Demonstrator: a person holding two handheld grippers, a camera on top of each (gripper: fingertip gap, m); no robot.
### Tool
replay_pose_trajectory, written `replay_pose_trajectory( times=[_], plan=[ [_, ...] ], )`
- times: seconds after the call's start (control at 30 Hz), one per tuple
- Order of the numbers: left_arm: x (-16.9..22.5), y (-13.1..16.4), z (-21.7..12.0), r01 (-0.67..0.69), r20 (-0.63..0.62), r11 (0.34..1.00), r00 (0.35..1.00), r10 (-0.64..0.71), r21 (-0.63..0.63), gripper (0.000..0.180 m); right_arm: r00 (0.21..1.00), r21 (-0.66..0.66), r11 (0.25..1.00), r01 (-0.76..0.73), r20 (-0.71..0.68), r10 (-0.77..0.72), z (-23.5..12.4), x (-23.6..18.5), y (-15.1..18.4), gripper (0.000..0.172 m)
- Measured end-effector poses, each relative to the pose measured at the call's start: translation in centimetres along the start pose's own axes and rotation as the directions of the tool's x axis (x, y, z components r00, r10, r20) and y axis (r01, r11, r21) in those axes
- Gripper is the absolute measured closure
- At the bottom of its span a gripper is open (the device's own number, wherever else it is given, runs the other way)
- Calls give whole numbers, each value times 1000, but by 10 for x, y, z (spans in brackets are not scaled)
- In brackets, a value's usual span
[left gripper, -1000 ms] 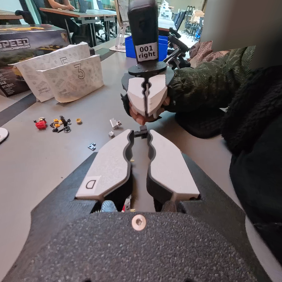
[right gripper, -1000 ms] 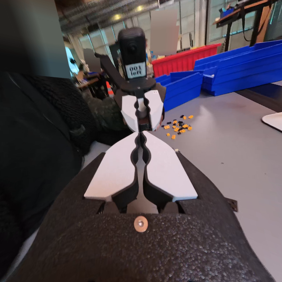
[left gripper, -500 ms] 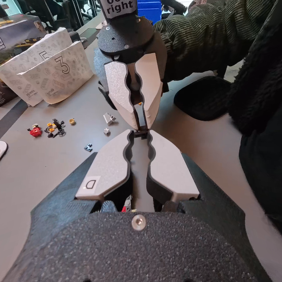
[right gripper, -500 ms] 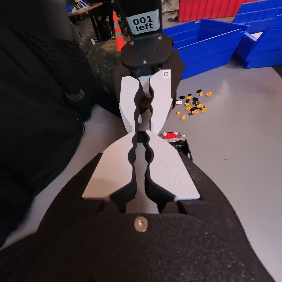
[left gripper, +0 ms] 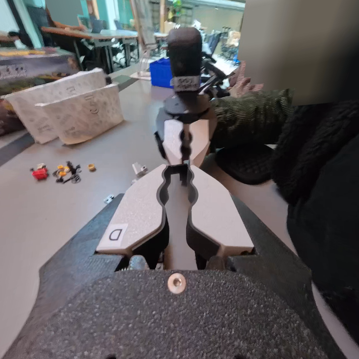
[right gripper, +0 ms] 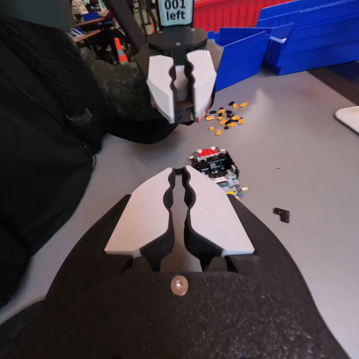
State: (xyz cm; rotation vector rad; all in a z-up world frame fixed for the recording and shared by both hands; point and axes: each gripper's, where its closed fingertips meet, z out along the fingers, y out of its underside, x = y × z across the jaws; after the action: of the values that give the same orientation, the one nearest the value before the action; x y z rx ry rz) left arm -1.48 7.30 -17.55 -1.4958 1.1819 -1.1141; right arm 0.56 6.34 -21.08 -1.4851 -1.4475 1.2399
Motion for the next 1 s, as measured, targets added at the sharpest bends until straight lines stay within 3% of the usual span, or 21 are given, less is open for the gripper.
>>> replay_pose_trajectory(
  times=[0.1,0.23,0.43,0.53,0.6,0.73,0.87,1.0],
  plan=[
    [-34,24,11,101,111,981,990,-83,-166,164,997,10,1000,-6,-78,7,-10,8,-4,165],
    [-76,57,37,116,224,910,974,-26,-398,164,988,40,998,-46,-149,51,-20,19,-5,165],
    [-103,83,63,163,262,839,965,-25,-519,157,978,39,998,-46,-200,53,-27,21,-1,165],
    [-102,81,65,154,253,855,967,-29,-495,140,974,50,997,-56,-217,66,-27,26,0,165],
    [-96,71,61,118,230,876,973,-9,-468,139,970,51,997,-54,-235,65,-27,29,1,165],
    [-57,41,48,55,51,933,998,-40,-355,149,968,99,995,-16,-247,41,-27,28,-9,165],
    [-15,8,37,193,-146,967,965,-218,-169,157,971,146,986,76,-237,-40,-23,16,-25,165],
    [5,-2,34,137,-223,983,961,-162,-125,165,981,203,976,76,-192,-37,-17,7,-37,165]
  ],
)
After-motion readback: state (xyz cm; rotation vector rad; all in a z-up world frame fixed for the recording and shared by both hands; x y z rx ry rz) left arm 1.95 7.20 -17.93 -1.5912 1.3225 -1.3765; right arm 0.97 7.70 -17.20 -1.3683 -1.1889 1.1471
